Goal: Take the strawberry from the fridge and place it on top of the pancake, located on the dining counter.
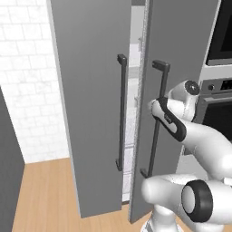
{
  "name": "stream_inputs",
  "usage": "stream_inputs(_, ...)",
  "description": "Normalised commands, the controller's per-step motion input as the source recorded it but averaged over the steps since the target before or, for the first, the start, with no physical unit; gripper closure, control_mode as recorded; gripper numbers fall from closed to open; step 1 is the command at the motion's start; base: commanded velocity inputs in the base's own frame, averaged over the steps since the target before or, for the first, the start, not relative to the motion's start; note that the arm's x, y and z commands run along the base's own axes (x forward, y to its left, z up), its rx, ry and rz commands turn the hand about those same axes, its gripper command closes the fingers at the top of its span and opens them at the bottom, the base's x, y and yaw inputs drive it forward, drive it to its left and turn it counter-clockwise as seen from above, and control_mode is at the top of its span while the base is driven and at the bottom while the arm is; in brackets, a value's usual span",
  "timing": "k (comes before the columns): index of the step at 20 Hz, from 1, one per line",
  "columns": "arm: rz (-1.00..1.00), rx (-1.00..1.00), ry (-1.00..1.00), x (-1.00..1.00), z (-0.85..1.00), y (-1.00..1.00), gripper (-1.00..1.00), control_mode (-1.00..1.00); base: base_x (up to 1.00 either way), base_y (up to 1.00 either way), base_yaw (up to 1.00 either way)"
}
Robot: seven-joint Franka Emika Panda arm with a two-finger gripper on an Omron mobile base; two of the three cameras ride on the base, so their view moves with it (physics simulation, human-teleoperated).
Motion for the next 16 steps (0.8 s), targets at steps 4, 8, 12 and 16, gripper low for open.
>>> stream_inputs(4,0.11,0.0,0.13,-1.0,0.0,-1.0,1.0,-1.0,0.0,0.0,0.0)
stream_inputs(8,0.12,0.0,0.12,-0.98,-0.11,-1.0,1.0,-1.0,0.0,0.0,0.0)
stream_inputs(12,0.08,0.0,-0.01,-0.71,-0.54,-0.98,1.0,-1.0,0.0,0.0,0.0)
stream_inputs(16,0.01,0.01,-0.04,-0.36,-0.19,-0.44,1.0,-1.0,0.0,0.0,0.0)
